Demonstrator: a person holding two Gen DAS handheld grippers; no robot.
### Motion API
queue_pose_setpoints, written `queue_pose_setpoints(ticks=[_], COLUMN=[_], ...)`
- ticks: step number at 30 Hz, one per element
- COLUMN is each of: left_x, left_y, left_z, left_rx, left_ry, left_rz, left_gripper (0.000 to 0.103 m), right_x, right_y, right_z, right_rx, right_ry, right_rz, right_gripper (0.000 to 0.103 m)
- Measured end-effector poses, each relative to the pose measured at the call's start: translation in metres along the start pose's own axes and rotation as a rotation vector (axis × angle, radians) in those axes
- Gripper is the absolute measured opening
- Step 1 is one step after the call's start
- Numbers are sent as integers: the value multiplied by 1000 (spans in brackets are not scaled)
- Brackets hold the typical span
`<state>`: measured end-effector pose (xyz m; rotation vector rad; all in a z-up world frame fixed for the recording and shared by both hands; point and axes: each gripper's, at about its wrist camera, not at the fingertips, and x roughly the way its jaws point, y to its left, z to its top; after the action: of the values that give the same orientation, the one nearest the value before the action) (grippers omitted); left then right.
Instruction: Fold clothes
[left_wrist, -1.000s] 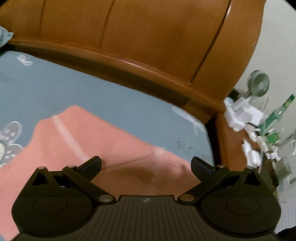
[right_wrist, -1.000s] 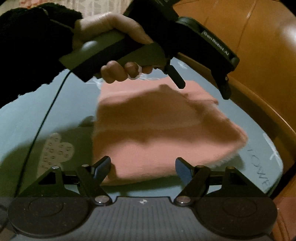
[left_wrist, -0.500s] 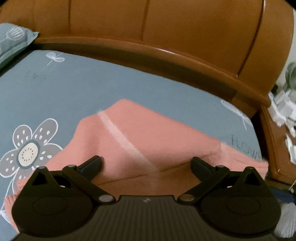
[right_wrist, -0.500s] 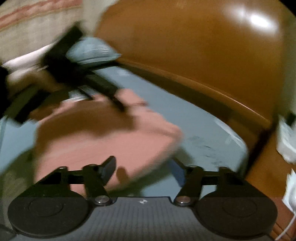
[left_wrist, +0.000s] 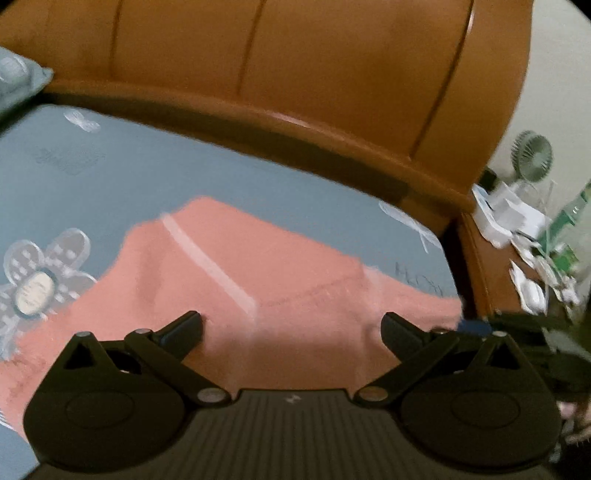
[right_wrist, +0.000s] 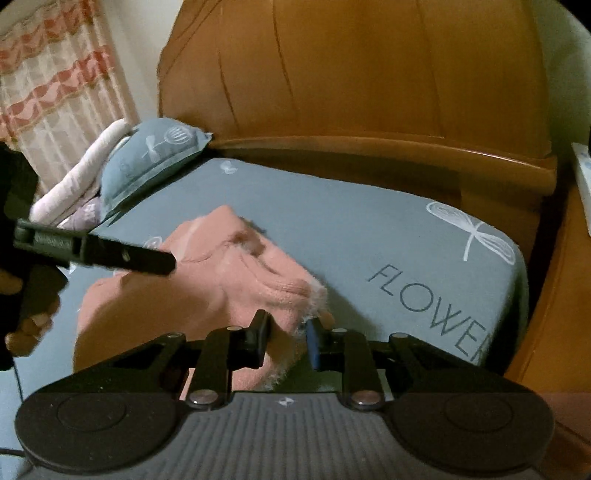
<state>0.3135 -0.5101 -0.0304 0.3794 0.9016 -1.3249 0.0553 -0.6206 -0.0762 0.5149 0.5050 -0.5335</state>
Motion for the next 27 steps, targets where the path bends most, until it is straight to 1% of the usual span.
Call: queue_pose_setpoints(ticks=[1,3,5,6,7,8,9,10,12,14,16,18,21,24,27], left_x=[3,2,-7,-7,-5,-3,4,15,43,54,57,51,30,4,-18], left_y=[-2,-9,-19,-24,-29,-34,-37,-40,-36,-30,-26,-23,-17,-8,3], left_z=[-1,4,12,16,20,24,28,31,37,41,44,46,44,39,30], left_rx=[28,50,48,50,53,56,61,65,32,-13,-50,-73,-78,-76,-64], left_ry=[-9,-16,-55,-60,-58,-55,-42,-25,30,23,12,20,11,-11,-11], left_rz=[7,26,-34,-73,-112,-151,-166,-166,-125,-118,-123,-139,-109,-92,-44], left_gripper=[102,102,102,102,102,102,102,102,102,102,102,102,102,102,102], right_x=[1,1,-4,-8,-11,-12,-13,-13,-11,-10,-9,-7,-5,-5,-6], right_y=[0,2,11,17,24,31,38,46,57,61,58,52,45,47,52], right_z=[-2,-5,-8,-10,-13,-16,-19,-22,-28,-30,-29,-28,-26,-26,-27], right_rx=[-8,-27,-73,-101,-130,-159,-190,-221,-283,-297,-264,-215,-152,-157,-173], right_ry=[7,10,-2,-10,-18,-21,-19,-18,-8,2,17,37,63,61,56], right_rz=[-10,-17,-20,-17,-10,-7,-11,-14,-37,-42,-27,-13,-1,-19,-29], right_gripper=[31,31,36,45,56,62,68,70,74,75,77,77,77,78,78])
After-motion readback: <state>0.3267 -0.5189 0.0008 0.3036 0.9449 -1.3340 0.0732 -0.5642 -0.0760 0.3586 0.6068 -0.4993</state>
